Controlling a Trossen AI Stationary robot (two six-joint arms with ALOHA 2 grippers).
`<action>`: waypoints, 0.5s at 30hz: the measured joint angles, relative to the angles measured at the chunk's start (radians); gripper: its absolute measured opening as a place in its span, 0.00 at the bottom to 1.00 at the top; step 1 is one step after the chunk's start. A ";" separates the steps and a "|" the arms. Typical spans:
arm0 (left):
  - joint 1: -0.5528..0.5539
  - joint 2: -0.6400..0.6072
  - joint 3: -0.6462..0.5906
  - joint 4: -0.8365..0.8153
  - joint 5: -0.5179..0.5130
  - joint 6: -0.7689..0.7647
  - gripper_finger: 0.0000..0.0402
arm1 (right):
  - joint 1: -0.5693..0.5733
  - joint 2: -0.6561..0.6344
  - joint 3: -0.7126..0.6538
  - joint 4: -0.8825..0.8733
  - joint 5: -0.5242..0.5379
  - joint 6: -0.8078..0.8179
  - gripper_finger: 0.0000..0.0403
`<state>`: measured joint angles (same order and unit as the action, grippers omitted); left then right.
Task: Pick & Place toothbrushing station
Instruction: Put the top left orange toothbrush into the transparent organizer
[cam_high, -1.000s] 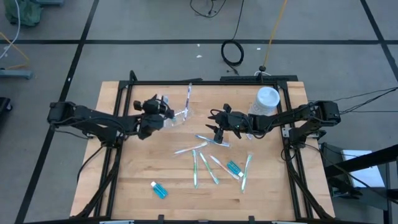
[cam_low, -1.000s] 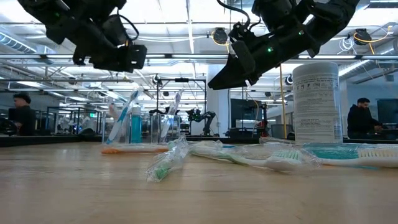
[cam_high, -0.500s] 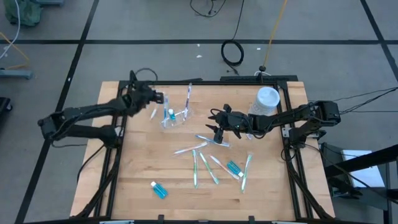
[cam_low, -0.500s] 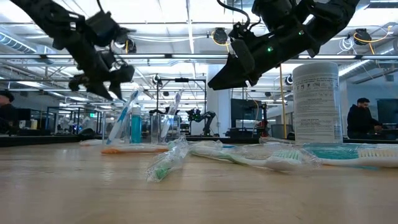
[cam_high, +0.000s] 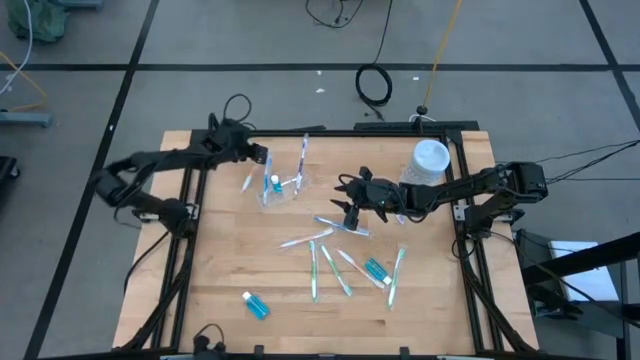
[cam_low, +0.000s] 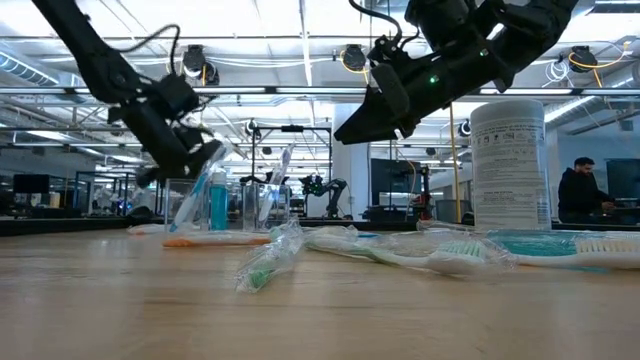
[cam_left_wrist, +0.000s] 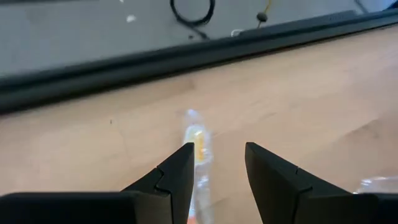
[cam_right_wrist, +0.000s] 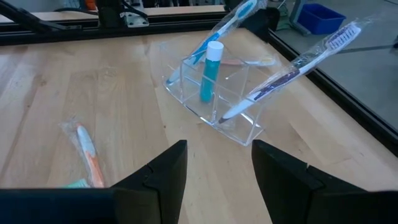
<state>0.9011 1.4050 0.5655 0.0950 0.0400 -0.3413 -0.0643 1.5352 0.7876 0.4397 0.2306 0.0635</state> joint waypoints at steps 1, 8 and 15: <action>0.006 0.025 0.000 0.012 0.011 -0.004 0.37 | 0.000 0.000 0.000 0.000 0.000 0.000 0.42; 0.008 0.142 0.000 0.108 0.032 0.022 0.37 | -0.001 0.000 0.000 -0.001 0.000 -0.012 0.42; 0.009 0.179 0.018 0.140 0.014 0.024 0.37 | -0.001 0.000 0.000 0.000 0.000 -0.031 0.42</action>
<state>0.9101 1.5841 0.5831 0.2346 0.0535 -0.3169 -0.0658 1.5352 0.7876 0.4397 0.2304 0.0326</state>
